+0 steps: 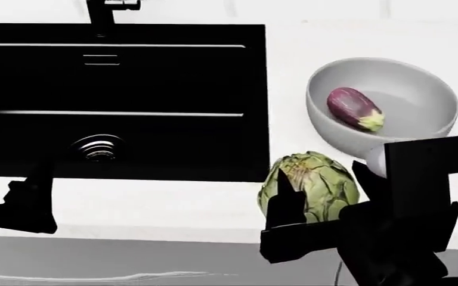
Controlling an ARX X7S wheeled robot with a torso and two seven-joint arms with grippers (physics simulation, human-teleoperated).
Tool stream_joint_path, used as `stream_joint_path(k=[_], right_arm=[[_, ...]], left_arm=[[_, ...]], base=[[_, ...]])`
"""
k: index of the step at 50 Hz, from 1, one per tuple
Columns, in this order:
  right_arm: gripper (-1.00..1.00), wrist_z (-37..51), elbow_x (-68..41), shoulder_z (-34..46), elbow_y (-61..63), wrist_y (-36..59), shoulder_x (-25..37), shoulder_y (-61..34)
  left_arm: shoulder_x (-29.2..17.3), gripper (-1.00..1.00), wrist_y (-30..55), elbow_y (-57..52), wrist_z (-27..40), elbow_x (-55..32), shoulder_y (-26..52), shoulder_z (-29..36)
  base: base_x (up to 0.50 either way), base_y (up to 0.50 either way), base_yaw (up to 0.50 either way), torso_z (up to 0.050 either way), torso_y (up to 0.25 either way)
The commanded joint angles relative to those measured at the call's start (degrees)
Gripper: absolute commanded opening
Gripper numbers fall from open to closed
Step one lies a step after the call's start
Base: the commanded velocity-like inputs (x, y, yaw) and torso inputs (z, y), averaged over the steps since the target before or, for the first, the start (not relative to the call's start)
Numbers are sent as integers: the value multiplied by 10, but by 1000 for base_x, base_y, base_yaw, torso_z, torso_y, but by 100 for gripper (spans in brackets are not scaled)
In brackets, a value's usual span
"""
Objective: There is a mixed pile of frozen fruits and vegetables on the counter. Locate all the frozen vegetables and place the items in a bowl on the counter. Take all the frozen fruits and defrost them in a running sink.
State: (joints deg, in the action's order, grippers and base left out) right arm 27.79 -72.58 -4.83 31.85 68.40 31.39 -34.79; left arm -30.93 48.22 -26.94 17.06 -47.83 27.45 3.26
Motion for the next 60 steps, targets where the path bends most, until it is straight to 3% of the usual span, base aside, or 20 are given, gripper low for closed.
stream_joint_path(k=[1,32,43,60], right_arm=[[-100,-5,8,-9,8,-6,6,-1],[-100,-16,16,-2,11,-17,26,6],[-100,-21,32,14,18,-22,32,7],[-100,-7,48,28,16,-21,35,1]], left_arm=[[3,100,0,1,4,0,3,4],[-5,100,-15,18,-3,4,0,0],[-6,100,-22,26,-1,8,3,-6],[-12,100,-27,32,-1,2,4,-19]], base=[[1,-500,0,0,0],[2,-500,0,0,1],[238,-423,0,0,0],[327,-25,0,1,2]])
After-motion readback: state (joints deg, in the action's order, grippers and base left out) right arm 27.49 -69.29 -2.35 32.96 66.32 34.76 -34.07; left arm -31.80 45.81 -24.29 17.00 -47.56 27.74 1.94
